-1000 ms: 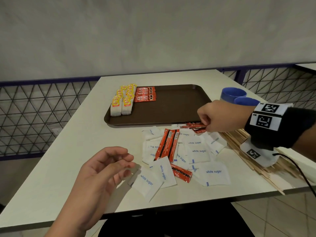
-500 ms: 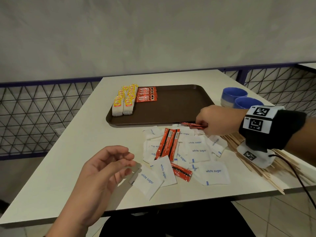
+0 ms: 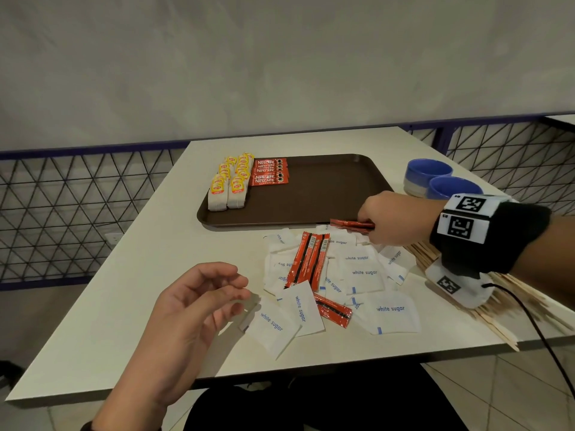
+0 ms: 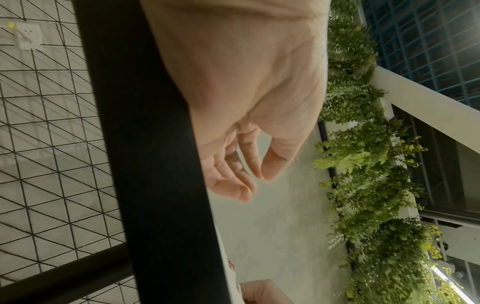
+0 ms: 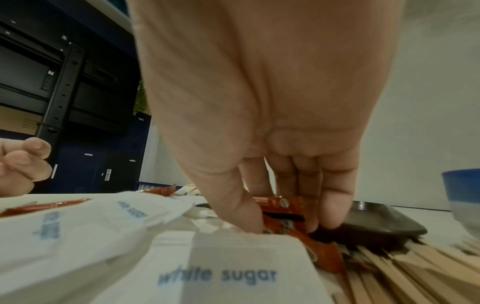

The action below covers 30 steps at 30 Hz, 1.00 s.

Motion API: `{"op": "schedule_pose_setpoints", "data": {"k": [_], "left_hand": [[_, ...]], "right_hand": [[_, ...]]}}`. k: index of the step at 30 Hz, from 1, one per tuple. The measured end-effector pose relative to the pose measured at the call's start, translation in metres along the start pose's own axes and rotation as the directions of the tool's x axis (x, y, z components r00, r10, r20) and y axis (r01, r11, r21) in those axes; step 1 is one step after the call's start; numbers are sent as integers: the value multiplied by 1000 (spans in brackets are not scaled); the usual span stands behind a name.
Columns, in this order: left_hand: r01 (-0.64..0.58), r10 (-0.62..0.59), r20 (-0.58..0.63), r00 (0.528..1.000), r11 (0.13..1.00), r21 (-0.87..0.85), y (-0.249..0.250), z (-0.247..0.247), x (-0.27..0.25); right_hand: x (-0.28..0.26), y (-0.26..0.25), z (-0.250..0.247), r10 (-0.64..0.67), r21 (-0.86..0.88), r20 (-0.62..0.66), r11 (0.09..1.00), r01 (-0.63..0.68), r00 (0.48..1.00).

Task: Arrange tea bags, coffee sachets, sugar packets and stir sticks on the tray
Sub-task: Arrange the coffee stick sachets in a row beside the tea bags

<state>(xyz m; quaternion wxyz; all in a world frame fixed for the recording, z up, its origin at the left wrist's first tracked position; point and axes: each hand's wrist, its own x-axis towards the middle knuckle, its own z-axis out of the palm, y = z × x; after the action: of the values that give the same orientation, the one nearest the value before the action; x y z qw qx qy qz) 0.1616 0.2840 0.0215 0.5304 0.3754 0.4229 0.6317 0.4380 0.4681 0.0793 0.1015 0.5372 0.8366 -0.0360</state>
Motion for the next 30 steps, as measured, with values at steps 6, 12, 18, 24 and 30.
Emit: {"op": "schedule_pose_setpoints", "data": {"k": [6,12,18,24,30], "left_hand": [[4,-4,-12,1000,1000,-5,-1,-1,0],[2,-2,-13,1000,1000,-7,-1,-1,0],[-4,5,-12,1000,1000,7,-2,-2,0],[-16,16,-11,1000,1000,17,-6,-5,1],[-9,9,-7,1000,1000,17,-4,-3,2]], "right_hand": [[1,-2,-1,-23,-32,-14,999,23,1000],[-2,3,-6,-6,138,7,990,5,1000],[2,7,-10,2,208,86,978,-20,996],[1,3,-7,-27,121,52,992,21,998],[5,-2,-3,23,109,23,994,-25,999]]}}
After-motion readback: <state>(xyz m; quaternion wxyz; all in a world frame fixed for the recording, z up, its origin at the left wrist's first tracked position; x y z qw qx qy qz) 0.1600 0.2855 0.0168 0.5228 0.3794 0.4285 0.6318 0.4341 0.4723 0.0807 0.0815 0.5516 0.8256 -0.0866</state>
